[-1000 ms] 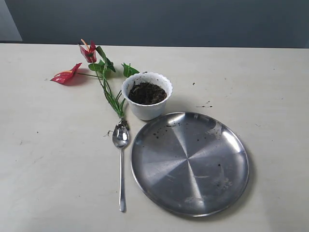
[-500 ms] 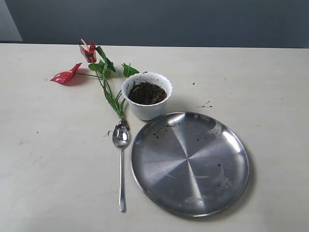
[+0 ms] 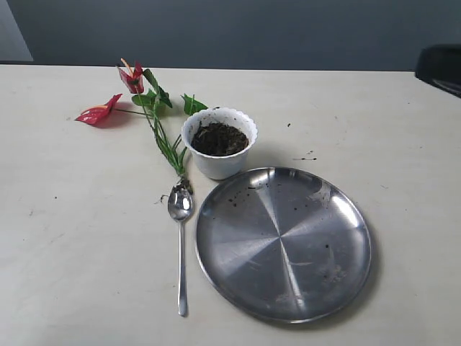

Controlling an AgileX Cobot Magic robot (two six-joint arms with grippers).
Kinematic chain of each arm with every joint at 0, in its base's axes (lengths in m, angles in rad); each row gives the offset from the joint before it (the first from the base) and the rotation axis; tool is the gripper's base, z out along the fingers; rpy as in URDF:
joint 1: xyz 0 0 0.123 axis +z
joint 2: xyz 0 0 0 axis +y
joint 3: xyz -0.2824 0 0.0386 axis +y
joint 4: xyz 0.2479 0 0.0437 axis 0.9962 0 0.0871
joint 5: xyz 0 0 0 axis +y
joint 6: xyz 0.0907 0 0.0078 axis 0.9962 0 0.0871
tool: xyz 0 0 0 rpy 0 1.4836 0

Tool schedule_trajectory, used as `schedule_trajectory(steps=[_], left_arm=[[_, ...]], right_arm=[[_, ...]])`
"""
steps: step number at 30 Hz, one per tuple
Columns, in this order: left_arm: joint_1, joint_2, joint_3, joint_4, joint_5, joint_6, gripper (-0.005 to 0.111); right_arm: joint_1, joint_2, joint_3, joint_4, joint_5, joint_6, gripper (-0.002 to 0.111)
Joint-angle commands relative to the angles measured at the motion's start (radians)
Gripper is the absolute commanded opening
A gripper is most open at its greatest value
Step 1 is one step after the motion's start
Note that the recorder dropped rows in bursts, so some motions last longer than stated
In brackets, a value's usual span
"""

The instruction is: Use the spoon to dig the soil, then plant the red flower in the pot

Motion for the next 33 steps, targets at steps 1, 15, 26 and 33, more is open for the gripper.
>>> schedule_trajectory(steps=[1,15,26,33], left_arm=[[-0.004,0.005,-0.003,-0.003,-0.007,-0.001,0.002],[-0.004,0.005,-0.003,-0.003,-0.007,-0.001,0.002],[-0.004,0.005,-0.003,-0.003,-0.007,-0.001,0.002],[-0.004,0.005,-0.003,-0.003,-0.007,-0.001,0.002]], right_arm=[[0.050,0.210,-0.100,0.009,-0.007,-0.062,-0.001],[0.605,0.820,-0.469,-0.866,-0.169,0.651,-0.001],[0.797,1.196,-0.695,-1.024,0.006,0.874,0.000],[0.807,1.259,-0.707,-0.983,0.005,0.854,0.042]])
